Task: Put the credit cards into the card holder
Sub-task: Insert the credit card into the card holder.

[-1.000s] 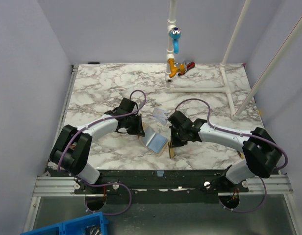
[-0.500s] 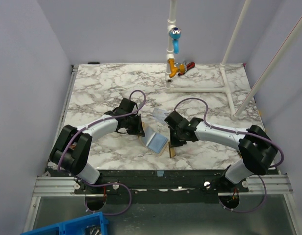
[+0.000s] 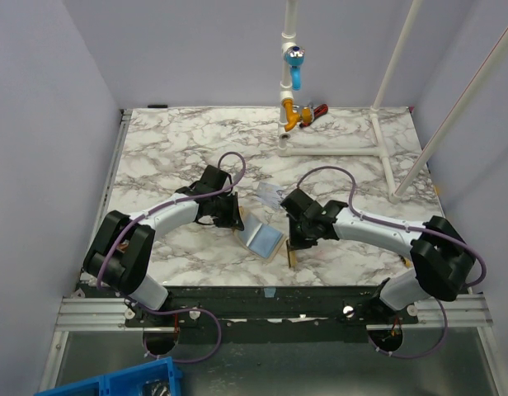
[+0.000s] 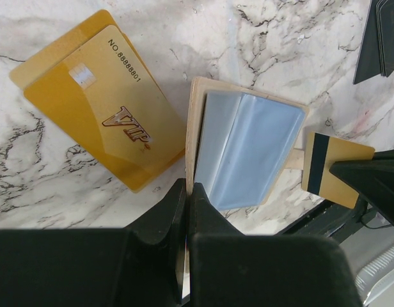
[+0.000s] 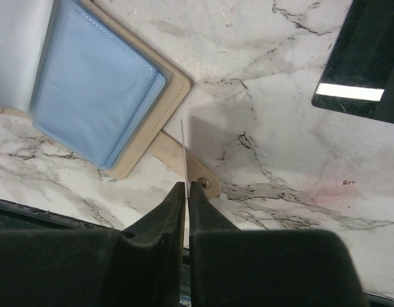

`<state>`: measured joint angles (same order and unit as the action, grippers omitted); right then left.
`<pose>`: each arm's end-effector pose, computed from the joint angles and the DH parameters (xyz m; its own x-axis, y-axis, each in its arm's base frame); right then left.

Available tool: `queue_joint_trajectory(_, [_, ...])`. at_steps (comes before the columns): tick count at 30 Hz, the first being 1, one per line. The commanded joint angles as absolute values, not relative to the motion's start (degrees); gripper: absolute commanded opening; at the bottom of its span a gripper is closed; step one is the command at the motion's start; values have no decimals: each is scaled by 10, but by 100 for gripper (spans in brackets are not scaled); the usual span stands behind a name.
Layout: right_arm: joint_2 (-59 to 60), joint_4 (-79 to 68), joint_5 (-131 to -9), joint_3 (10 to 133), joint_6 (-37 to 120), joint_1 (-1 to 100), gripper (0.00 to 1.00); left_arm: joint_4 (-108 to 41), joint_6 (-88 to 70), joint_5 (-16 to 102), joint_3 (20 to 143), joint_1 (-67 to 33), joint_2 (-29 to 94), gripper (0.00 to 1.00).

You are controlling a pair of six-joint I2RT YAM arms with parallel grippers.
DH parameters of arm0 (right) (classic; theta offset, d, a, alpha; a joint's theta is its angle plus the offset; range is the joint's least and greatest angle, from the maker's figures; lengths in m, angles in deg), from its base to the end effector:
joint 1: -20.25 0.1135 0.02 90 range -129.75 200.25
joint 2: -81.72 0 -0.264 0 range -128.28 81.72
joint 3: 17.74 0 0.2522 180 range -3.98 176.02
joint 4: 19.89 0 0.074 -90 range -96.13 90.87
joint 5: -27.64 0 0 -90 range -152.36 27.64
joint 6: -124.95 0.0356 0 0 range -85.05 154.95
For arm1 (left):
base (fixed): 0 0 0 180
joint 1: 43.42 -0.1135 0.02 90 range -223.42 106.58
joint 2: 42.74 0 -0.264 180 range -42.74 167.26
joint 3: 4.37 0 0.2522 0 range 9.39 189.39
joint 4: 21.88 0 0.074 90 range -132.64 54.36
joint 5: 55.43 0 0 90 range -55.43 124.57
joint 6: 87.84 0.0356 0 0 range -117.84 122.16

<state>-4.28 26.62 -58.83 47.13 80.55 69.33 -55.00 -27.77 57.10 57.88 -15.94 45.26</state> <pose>0.1841 0.2090 0.1846 -0.9517 -0.0092 -0.3069 -0.0841 0.9691 0.2320 0.2538 -0.1474 0.1763 -0.9585 -0.0209 -0.2844 0.1428 0.8280 -0.5422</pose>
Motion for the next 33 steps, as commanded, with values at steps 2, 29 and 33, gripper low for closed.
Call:
queue_joint_trajectory(2, [-22,280,-598,455,814,698,12,-546,-280,564,577,-158,436,0])
queue_joint_trajectory(29, [67,111,-750,377,790,696,1,-522,-297,571,557,-159,444,0])
queue_joint_trajectory(33, [60,68,-791,346,789,696,1,-522,-294,569,555,-159,441,0])
